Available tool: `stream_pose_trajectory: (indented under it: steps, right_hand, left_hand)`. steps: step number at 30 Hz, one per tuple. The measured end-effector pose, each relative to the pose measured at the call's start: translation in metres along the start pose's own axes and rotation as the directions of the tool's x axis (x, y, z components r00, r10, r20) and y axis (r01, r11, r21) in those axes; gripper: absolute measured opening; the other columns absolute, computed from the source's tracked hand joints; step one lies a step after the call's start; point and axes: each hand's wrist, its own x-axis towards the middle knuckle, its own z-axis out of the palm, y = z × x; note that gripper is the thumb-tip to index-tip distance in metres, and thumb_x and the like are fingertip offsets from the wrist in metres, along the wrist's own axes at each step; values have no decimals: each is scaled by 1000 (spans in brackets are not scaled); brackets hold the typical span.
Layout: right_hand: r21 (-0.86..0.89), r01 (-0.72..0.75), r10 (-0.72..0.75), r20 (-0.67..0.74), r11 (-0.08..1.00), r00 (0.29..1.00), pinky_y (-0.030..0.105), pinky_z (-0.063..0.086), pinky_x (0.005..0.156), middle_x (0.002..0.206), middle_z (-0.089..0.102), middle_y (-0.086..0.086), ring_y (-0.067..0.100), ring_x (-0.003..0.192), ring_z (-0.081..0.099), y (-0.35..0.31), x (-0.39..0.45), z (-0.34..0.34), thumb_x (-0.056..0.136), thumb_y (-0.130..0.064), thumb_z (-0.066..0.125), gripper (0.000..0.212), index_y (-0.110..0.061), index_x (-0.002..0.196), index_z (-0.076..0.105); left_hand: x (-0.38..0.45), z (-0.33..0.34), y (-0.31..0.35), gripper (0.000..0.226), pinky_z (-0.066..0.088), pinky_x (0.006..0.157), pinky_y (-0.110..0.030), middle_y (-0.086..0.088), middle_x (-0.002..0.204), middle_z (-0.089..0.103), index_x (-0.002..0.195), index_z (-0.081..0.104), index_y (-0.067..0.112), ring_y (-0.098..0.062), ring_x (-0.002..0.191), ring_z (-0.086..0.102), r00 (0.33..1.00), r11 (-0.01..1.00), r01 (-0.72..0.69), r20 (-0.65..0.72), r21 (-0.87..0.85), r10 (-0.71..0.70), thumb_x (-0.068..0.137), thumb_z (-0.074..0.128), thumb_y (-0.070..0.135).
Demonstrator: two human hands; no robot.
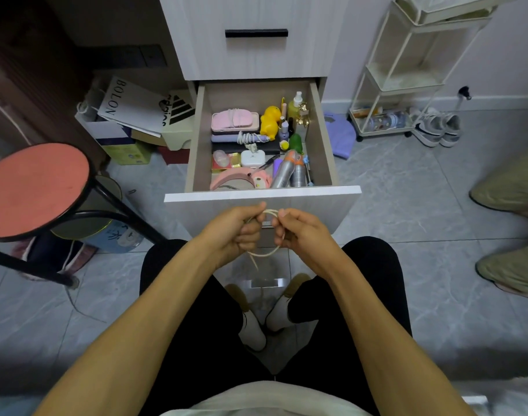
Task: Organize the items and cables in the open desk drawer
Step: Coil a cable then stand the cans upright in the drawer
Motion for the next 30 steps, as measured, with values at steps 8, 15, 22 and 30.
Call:
stream_pose_trajectory:
  steps: [8,15,22,30]
  right_hand:
    - [-149,15,-19,-23,989,1000,30,50,67,66,54,2,12,61,53,4,1,5,102,-17,46,25,-9,84,62]
    - [-225,-85,62,-104,971,993,29,54,88,99,72,1,12,94,67,12,4,-2,89,-36,66,18,-22,101,68]
    - [-515,-66,61,-27,855,998,33,49,79,76,70,8,16,75,61,14,7,-10,88,-27,68,15,-17,79,74]
    - [-667,-82,-204,-340,741,918,26,46,60,54,57,-6,11,58,55,10,5,-11,82,-27,68,16,-17,71,71]
  left_hand:
    - [8,7,0,46,14,37,-16,7,44,23,55,41,22,-8,37,16,984,942,60,-180,331,1,96,53,40]
    - [20,6,14,45,11,29,-16,8,40,18,57,29,22,-7,30,13,947,949,-171,-310,-263,85,98,48,23]
    - [17,-10,19,46,11,28,-15,8,40,18,57,28,22,-6,30,13,900,899,-303,-406,-316,161,99,47,23]
    - [5,-19,8,45,10,33,-15,8,43,18,59,29,23,-6,32,13,875,949,-283,-442,-137,197,98,50,20]
